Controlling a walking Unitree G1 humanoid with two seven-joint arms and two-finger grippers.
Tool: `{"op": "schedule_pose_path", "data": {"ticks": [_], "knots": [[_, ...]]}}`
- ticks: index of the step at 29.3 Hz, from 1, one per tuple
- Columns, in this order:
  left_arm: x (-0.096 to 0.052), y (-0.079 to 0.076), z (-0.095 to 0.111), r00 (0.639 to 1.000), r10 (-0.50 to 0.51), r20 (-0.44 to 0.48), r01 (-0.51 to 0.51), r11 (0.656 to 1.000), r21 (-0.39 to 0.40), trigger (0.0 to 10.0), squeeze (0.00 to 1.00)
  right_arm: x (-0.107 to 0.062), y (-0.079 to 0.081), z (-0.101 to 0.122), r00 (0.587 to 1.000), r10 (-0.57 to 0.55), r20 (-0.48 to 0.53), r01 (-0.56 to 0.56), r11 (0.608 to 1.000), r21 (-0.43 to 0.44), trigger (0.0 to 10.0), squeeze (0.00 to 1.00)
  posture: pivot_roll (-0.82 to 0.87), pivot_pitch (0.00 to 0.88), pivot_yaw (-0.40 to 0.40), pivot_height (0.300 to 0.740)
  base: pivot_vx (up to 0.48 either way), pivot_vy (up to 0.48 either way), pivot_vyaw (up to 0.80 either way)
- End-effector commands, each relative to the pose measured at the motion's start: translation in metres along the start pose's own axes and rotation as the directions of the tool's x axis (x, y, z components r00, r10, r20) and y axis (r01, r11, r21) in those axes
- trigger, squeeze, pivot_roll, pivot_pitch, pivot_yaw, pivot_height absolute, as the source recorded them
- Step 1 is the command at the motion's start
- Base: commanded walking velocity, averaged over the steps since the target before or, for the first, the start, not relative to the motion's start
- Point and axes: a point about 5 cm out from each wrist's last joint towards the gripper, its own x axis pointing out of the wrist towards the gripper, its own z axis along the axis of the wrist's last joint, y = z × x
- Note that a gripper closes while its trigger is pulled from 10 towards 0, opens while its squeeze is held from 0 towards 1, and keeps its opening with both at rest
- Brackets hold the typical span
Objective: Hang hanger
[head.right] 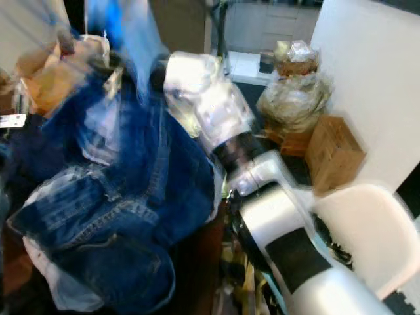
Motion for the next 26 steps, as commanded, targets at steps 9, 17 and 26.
{"op": "schedule_pose_path", "data": {"ticks": [9,17,26], "knots": [[0.001,0.005,0.046,0.933,-0.318,0.166,0.329,0.943,-0.042,10.0,0.0,-0.019,0.0,-0.04,0.992,-0.024,-0.122,0.03,0.998,0.047,10.0,0.0,0.02,0.023,-0.036,0.74,0.0,0.0,0.0],[-0.014,0.021,0.091,0.683,-0.693,0.232,0.678,0.719,0.152,10.0,0.0,-0.03,0.005,-0.046,0.995,0.002,-0.101,0.002,0.999,0.037,10.0,0.0,0.03,0.021,-0.039,0.74,0.0,0.0,0.0],[0.002,0.022,0.095,0.518,-0.854,0.057,0.779,0.498,0.38,10.0,0.0,-0.034,0.032,-0.033,0.983,0.175,-0.052,-0.179,0.98,-0.091,10.0,0.0,0.03,0.014,-0.027,0.74,0.0,0.0,0.0]]}}
